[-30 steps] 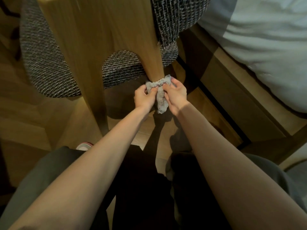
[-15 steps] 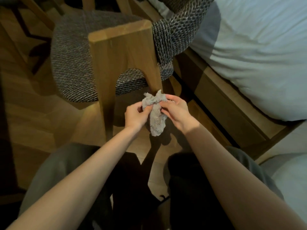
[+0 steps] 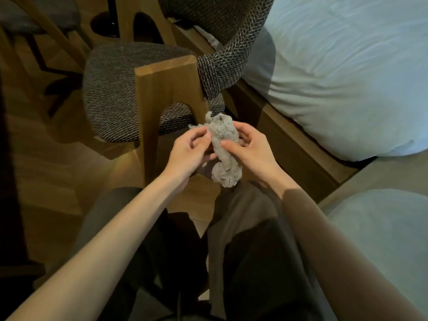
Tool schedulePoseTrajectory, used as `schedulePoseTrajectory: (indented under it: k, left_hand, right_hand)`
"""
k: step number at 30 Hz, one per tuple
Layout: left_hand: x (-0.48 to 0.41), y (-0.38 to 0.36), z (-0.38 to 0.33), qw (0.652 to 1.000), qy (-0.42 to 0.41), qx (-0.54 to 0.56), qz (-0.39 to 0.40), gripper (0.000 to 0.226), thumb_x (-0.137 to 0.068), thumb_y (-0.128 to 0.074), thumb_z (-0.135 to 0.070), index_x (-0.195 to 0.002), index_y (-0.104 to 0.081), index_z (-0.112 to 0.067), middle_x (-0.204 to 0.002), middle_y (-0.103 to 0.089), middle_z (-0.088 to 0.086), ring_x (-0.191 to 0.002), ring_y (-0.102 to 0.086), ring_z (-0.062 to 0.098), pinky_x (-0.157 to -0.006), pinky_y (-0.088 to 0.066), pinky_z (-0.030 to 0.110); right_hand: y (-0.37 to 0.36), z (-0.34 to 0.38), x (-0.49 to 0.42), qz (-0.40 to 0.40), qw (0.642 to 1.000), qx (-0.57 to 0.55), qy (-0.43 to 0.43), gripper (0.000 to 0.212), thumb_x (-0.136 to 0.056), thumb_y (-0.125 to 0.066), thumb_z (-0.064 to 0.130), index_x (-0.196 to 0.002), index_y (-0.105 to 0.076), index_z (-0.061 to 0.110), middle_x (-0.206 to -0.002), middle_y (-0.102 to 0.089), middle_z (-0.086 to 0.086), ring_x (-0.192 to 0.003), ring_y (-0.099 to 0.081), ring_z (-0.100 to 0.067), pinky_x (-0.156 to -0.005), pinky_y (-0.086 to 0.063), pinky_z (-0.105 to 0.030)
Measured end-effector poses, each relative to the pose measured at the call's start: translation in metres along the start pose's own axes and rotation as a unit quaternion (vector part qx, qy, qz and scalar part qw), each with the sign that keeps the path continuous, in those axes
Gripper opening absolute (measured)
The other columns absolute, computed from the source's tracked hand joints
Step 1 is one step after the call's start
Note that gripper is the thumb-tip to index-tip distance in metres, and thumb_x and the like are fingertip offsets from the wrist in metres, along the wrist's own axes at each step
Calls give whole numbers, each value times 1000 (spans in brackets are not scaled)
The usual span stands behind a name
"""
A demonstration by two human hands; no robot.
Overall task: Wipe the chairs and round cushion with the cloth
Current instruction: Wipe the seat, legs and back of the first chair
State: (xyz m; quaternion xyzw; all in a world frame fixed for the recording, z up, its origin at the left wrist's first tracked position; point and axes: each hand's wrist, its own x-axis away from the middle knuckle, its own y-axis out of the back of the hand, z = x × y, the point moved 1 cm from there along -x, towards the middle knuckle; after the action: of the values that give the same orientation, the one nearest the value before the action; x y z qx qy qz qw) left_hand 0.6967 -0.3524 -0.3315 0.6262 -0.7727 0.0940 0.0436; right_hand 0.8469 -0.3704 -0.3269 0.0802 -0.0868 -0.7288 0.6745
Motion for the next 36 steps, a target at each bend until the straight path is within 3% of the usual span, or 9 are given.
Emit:
schedulePoseTrajectory:
  k: [3,6,12,16,19,23,26,31,36]
  left_hand:
    - [-10,2,-19,990,-88,-114,-12,28,-97,-53,-16,-124,-59,-12,-113,-66,-5,-97,-62,-2,-74,-48,13]
    - [-31,10,-34,939,-200,-278,-26,23,-96,-54,-19,-118,-60,-22,-106,-61,-19,-97,-54,-12,-81,-39,4]
    - [-100,27,-64,808,-321,-487,-77,28,-97,-52,-22,-124,-57,-17,-111,-56,0,-101,-43,12,-85,-28,12]
    - [-99,26,-79,727,-376,-572,-55,31,-95,-55,-16,-126,-59,-11,-107,-58,10,-87,-47,25,-72,-37,31]
    - [-92,38,-100,737,-292,-606,-64,44,-91,-61,-24,-133,-51,-18,-123,-51,7,-101,-44,27,-81,-34,37]
    - [-110,60,-128,760,-68,-647,18,80,-79,-70,-45,-146,-32,-24,-139,-42,9,-123,-37,32,-99,-35,44]
    - [-119,66,-133,765,58,-636,82,84,-80,-65,-56,-148,-21,-34,-128,-53,10,-115,-50,34,-91,-45,46]
    - [-136,78,-131,759,62,-644,68,70,-85,-45,-70,-144,-25,-37,-93,-70,8,-86,-67,31,-72,-54,41]
    - [-135,87,-118,768,-19,-636,73,56,-89,-37,-65,-130,-46,-27,-78,-70,12,-74,-68,34,-72,-53,42]
  right_hand:
    - [0,12,-15,-33,998,46,35,37,-90,-63,5,-125,-56,8,-119,-63,-2,-111,-59,-11,-96,-48,-27]
    - [1,16,-43,-52,992,95,58,34,-93,-57,8,-126,-54,11,-117,-61,5,-108,-56,-3,-87,-43,-11]
    - [9,16,-118,-46,991,113,45,30,-96,-42,7,-121,-45,23,-116,-57,0,-109,-56,-12,-96,-47,-40]
    - [21,36,-139,-15,977,202,67,28,-96,-39,16,-123,-39,19,-100,-54,4,-83,-55,-3,-72,-48,-24]
    - [28,65,-140,37,954,286,84,32,-99,-42,22,-130,-38,20,-106,-49,5,-71,-53,-6,-57,-47,-23]
    - [39,109,-157,128,898,417,55,53,-91,-58,45,-138,-43,24,-126,-39,-7,-92,-52,-14,-67,-52,-32]
    - [47,132,-178,199,856,471,73,65,-80,-71,44,-138,-45,28,-132,-37,-8,-110,-50,-22,-75,-52,-38]
    - [46,132,-216,289,766,558,132,63,-81,-69,46,-138,-46,32,-132,-44,-2,-117,-40,-22,-77,-48,-36]
    - [43,116,-232,301,750,551,211,49,-81,-68,49,-125,-61,28,-114,-60,0,-108,-47,-24,-69,-50,-35]
